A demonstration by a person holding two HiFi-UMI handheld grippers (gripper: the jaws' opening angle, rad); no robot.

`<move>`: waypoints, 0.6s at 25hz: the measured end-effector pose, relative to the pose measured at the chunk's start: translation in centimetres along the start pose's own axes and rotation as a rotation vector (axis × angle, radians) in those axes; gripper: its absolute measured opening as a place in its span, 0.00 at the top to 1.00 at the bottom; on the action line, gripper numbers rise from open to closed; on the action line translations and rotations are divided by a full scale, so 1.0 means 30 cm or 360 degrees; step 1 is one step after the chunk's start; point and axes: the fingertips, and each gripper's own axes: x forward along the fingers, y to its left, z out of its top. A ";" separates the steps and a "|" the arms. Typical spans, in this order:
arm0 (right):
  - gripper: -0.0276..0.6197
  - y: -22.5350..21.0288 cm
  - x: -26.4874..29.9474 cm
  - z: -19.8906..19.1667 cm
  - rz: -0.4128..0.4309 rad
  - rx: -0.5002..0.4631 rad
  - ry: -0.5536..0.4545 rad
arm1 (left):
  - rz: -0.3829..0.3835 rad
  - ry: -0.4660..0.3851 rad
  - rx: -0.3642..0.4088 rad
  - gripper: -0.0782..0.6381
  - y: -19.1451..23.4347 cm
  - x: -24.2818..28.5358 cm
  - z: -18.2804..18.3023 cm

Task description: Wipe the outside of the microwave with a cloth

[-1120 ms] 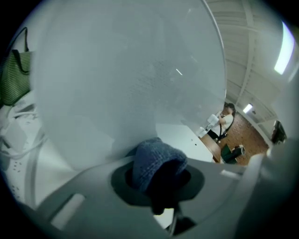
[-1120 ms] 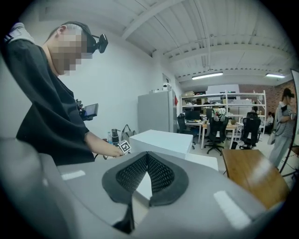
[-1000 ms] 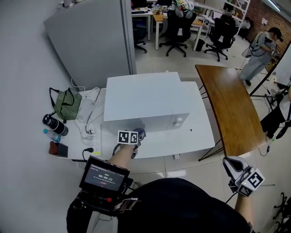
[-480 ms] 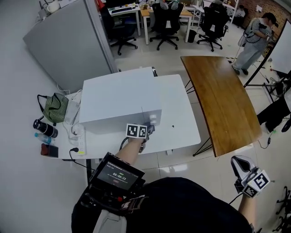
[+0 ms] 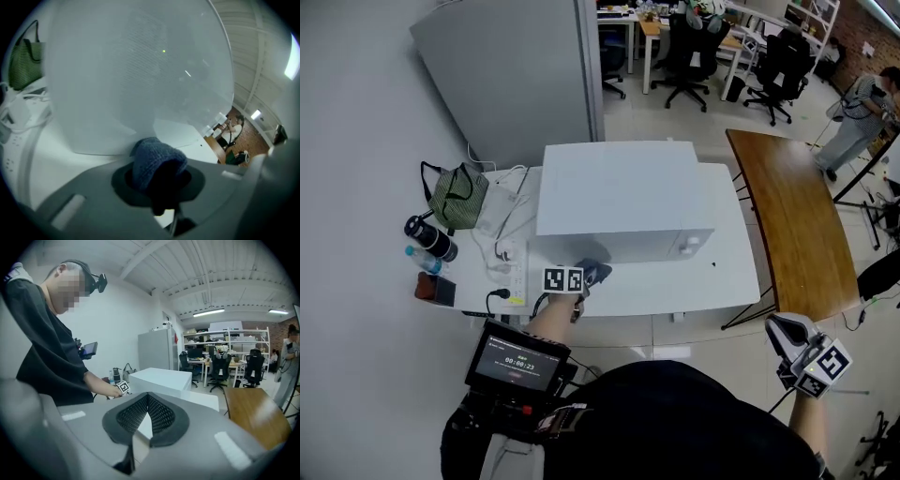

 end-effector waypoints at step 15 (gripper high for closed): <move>0.95 0.149 0.121 0.073 -0.0026 0.0048 -0.0006 | 0.0029 0.0115 -0.0033 0.81 0.180 0.014 -0.024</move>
